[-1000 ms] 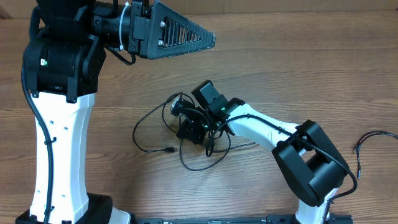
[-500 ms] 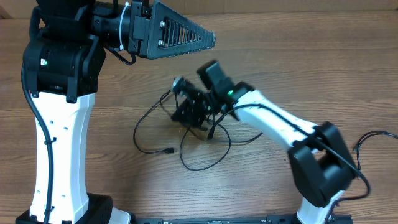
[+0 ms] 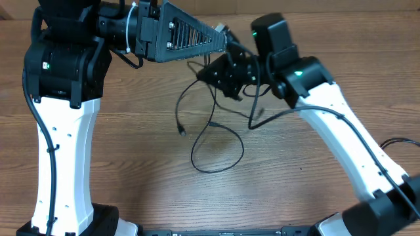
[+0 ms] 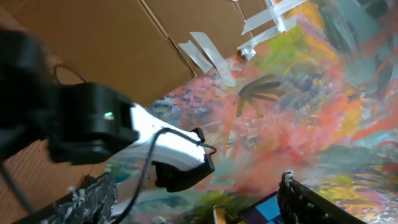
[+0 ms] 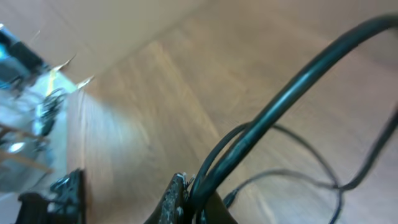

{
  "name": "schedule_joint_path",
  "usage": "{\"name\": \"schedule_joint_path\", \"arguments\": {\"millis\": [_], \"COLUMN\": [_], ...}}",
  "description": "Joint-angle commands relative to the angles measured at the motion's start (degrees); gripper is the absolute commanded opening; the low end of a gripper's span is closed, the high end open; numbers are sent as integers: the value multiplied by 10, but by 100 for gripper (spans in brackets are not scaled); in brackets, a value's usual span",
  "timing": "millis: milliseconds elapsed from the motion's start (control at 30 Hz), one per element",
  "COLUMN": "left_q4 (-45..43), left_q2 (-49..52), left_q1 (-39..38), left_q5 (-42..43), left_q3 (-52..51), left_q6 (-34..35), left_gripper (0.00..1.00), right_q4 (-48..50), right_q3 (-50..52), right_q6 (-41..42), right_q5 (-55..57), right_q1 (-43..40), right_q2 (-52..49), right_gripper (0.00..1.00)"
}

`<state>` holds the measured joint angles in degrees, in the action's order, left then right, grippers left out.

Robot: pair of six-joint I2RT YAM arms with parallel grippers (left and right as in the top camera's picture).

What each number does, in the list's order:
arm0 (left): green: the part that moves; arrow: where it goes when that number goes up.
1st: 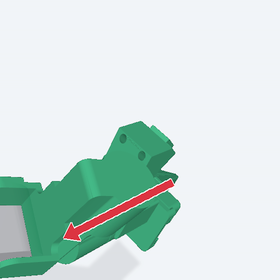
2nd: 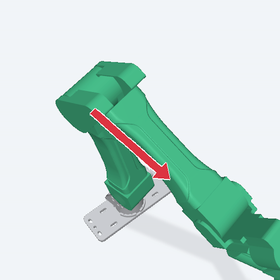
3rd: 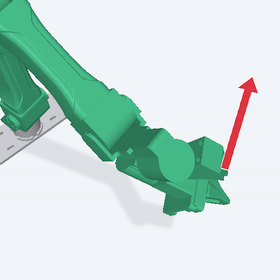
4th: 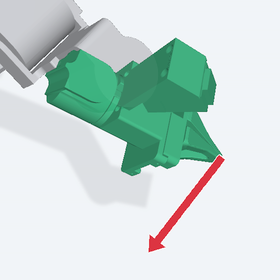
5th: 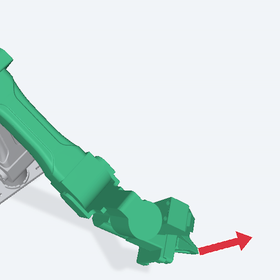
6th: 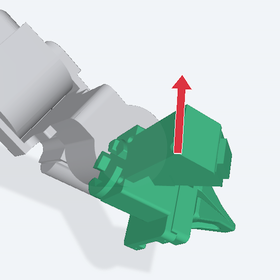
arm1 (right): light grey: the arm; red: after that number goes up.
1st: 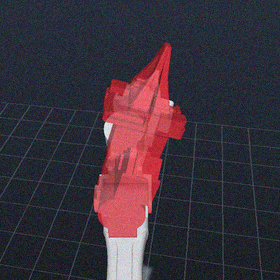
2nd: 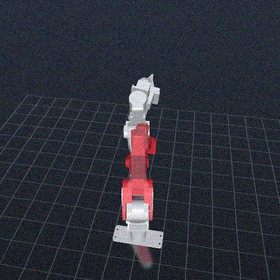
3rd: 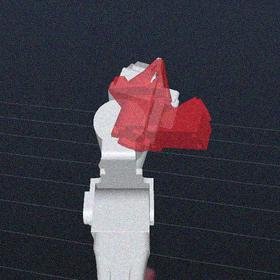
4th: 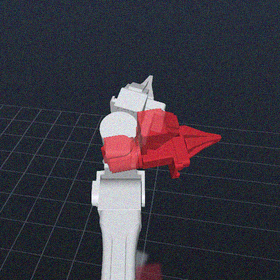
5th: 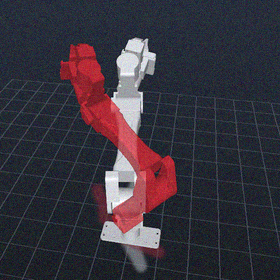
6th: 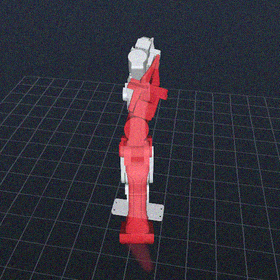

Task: Untangle cables
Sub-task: 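Lift the grasped cable up and carry it rightward with the right gripper, then drop the cable at the right table edge and open the right gripper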

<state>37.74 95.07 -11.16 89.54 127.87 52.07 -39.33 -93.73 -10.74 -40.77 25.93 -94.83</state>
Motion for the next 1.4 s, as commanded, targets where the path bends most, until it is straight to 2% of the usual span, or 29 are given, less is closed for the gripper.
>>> {"name": "schedule_joint_path", "arguments": {"millis": [0,167,333,567,700,867,1000,1167,1367], "left_q4": [-1,-1,0,14,14,15,15,15,15], "left_q2": [-3,-3,-3,-3,-3,-3,-3,-3,-3], "left_q1": [2,2,2,2,2,2,2,2,2], "left_q5": [11,11,11,11,11,11,11,11,11], "left_q3": [7,7,7,7,7,7,7,7,7], "left_q6": [-11,-20,-28,-28,-29,-37,-47,-58,-58], "left_gripper": [82,83,83,83,83,83,83,83,82], "right_q4": [2,-7,-22,-15,16,37,19,-5,-10], "right_q3": [-32,-59,-69,-69,-78,-121,-173,-234,-248], "right_q6": [1,35,35,35,39,95,95,95,95], "right_q5": [36,33,40,144,163,156,115,114,114], "right_q1": [-21,-38,-38,-43,-73,-156,-227,-326,-468], "right_q2": [33,49,51,51,52,52,52,52,52], "right_gripper": [4,4,4,4,4,4,4,4,4]}}
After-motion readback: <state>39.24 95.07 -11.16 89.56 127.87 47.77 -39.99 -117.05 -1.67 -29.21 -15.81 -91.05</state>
